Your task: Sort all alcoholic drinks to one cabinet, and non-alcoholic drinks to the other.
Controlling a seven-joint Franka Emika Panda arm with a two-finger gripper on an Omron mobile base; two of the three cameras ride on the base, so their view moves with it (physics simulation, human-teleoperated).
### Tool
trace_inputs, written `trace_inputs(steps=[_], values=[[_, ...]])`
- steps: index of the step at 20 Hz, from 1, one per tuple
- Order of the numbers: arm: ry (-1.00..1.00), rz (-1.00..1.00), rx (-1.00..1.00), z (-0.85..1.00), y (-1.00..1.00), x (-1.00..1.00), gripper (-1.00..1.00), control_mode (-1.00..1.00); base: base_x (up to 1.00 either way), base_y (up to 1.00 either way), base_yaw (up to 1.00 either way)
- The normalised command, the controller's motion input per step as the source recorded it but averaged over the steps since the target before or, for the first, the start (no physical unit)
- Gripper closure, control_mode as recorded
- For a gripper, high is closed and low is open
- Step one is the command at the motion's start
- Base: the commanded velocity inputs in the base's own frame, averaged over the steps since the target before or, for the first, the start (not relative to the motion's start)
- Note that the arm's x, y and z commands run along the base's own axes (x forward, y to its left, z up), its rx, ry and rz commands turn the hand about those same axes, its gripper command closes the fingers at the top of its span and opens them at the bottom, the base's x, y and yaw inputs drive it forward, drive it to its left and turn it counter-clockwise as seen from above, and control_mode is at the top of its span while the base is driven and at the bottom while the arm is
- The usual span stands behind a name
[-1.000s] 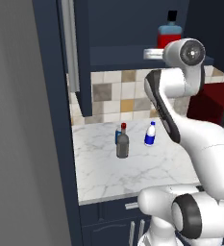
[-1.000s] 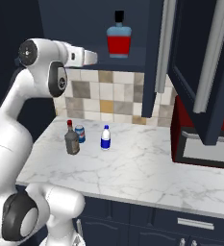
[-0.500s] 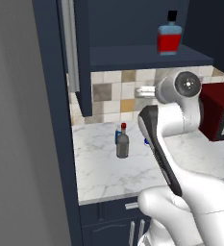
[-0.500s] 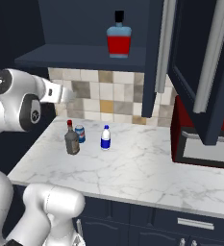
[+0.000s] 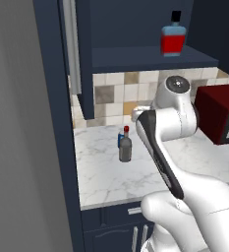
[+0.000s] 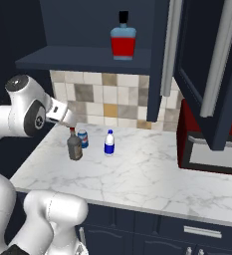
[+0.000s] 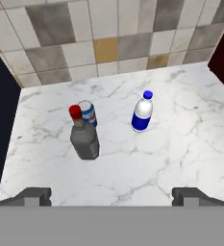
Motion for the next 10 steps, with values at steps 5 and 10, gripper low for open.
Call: trace_inputs(steps=[5, 10], values=[[0.12, 0.03, 0.0, -0.85, 0.01, 0.0, -1.0, -1.0, 0.0, 0.0, 0.0], [0.0, 0.05, -0.03, -0.56, 0.1, 0.0, -1.0, -1.0, 0.0, 0.0, 0.0]])
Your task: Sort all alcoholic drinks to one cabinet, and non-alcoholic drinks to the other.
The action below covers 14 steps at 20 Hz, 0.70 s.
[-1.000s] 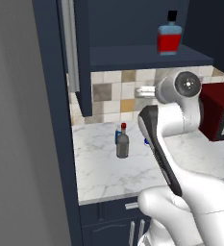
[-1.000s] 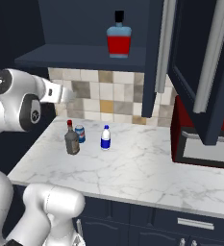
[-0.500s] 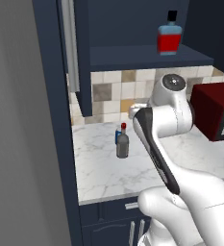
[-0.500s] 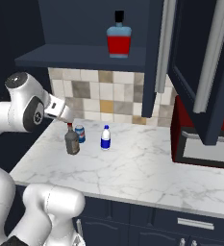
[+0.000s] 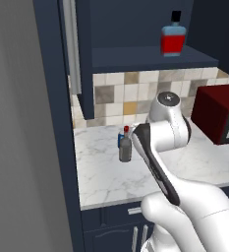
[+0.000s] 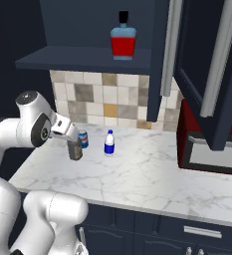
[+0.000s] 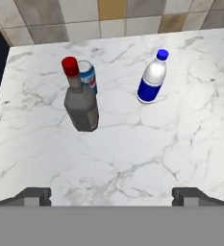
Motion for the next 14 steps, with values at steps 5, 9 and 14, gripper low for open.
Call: trace_inputs(steps=[5, 9, 14], values=[[0.0, 0.09, -0.09, -0.31, 0.19, 0.03, -1.0, -1.0, 0.0, 0.0, 0.0], [0.0, 0.07, -0.07, -0.09, 0.03, 0.18, -1.0, -1.0, 0.0, 0.0, 0.0], [0.0, 0.06, -0.01, -0.06, 0.01, 0.21, -1.0, -1.0, 0.0, 0.0, 0.0]])
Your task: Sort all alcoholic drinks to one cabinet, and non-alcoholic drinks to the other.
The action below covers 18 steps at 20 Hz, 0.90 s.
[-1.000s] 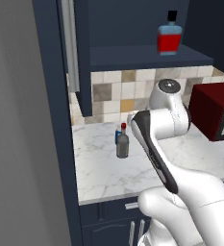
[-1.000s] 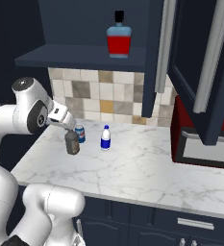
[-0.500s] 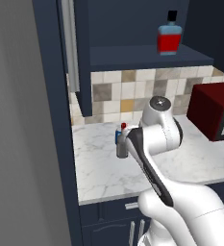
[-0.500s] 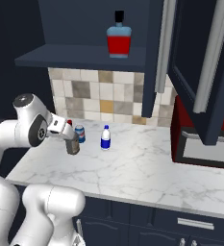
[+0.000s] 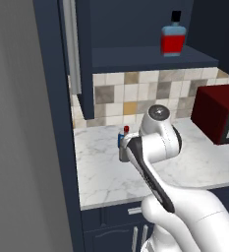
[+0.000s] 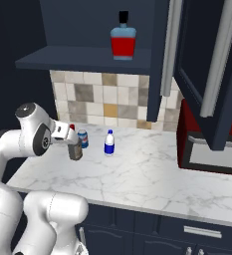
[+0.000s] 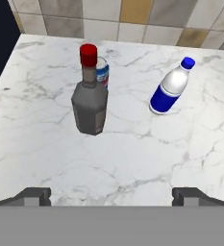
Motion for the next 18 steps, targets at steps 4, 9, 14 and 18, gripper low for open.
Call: trace_inputs(steps=[4, 9, 14, 18], values=[[0.0, 0.03, 0.0, -0.1, 0.11, 0.2, -1.0, -1.0, 0.0, 0.0, 0.0], [0.0, 0.0, 0.0, -0.14, 0.15, 0.23, -1.0, -1.0, 0.0, 0.0, 0.0], [0.0, 0.0, 0.0, -0.15, 0.0, 0.18, -1.0, -1.0, 0.0, 0.0, 0.0], [0.0, 0.0, 0.0, -0.13, 0.0, 0.18, -1.0, -1.0, 0.0, 0.0, 0.0]])
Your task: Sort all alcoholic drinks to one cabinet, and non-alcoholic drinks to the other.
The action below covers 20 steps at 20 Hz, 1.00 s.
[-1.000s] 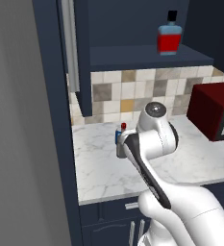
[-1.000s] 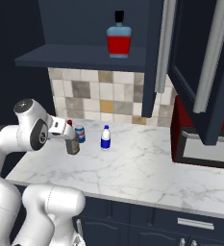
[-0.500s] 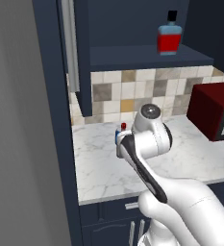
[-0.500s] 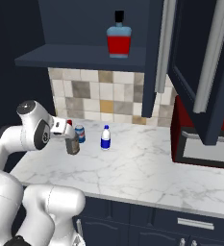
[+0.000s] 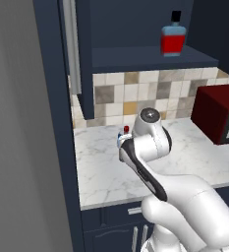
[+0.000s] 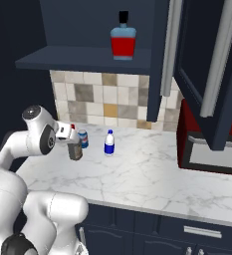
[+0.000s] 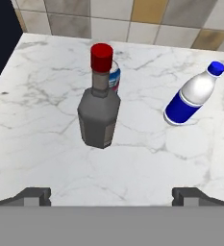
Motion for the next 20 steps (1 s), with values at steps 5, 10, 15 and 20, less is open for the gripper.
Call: trace_inputs(steps=[5, 10, 15, 20], values=[[0.0, 0.0, 0.0, -0.14, 0.01, 0.27, -1.0, -1.0, 0.0, 0.0, 0.0], [0.0, 0.0, 0.0, -0.09, 0.0, 0.3, -1.0, -1.0, 0.0, 0.0, 0.0], [0.0, 0.0, 0.0, -0.13, 0.01, 0.29, -1.0, -1.0, 0.0, 0.0, 0.0], [0.0, 0.0, 0.0, -0.19, 0.06, 0.23, -1.0, -1.0, 0.0, 0.0, 0.0]])
